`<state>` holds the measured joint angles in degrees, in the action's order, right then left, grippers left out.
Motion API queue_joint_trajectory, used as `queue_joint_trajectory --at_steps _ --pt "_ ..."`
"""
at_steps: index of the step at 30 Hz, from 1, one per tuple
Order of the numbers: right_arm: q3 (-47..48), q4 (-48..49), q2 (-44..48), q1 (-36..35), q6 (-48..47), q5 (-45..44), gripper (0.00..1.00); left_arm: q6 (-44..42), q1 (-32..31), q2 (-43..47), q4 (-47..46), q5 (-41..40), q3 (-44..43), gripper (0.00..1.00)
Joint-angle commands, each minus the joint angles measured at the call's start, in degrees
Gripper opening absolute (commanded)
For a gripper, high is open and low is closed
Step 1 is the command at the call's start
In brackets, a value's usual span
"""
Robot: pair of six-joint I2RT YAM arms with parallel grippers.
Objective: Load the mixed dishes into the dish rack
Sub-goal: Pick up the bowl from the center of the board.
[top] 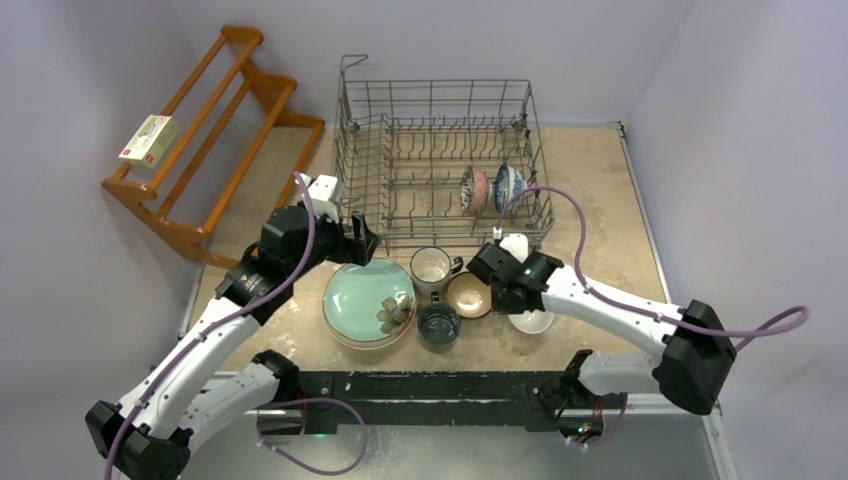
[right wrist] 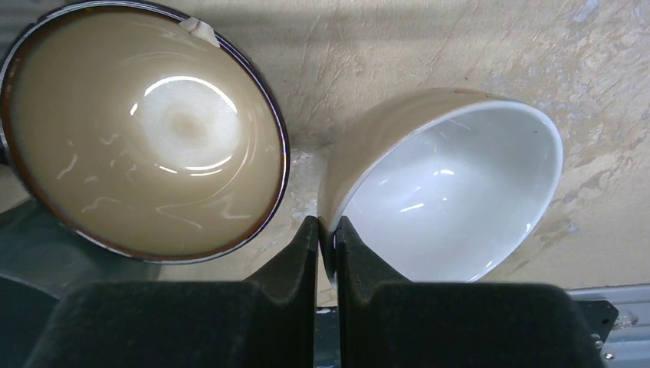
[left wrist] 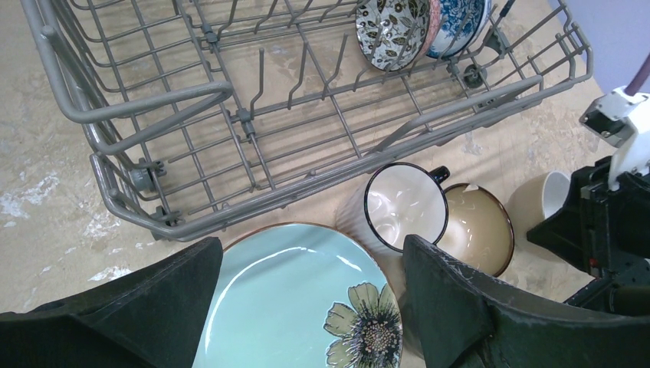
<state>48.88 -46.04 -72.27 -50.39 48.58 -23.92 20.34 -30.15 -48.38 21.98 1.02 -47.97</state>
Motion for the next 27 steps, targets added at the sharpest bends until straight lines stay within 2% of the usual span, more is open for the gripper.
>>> queue_joint_trajectory --at_steps 1,9,15,19,27 --pt "3.0 -3.4 3.8 -0.5 2.2 -2.1 0.0 -0.4 -0.2 0.5 -0.9 -0.2 -0.3 0.86" --pt "7.5 -4.8 7.5 -1.1 0.2 -2.6 0.0 0.8 -0.2 0.0 -1.8 1.7 -0.3 0.86" --pt "14.5 -4.4 7.8 -2.9 -6.1 -2.0 0.0 2.0 -0.3 -1.5 -0.7 4.9 -3.4 0.86" --pt "17.4 -2.2 7.2 -4.9 -12.4 -0.1 0.0 1.6 -0.3 -2.4 2.6 6.1 -7.1 0.86" --pt "23.3 6.9 3.1 -13.8 -25.3 3.9 0.0 -0.6 -0.3 -7.2 13.6 10.4 -19.9 0.86"
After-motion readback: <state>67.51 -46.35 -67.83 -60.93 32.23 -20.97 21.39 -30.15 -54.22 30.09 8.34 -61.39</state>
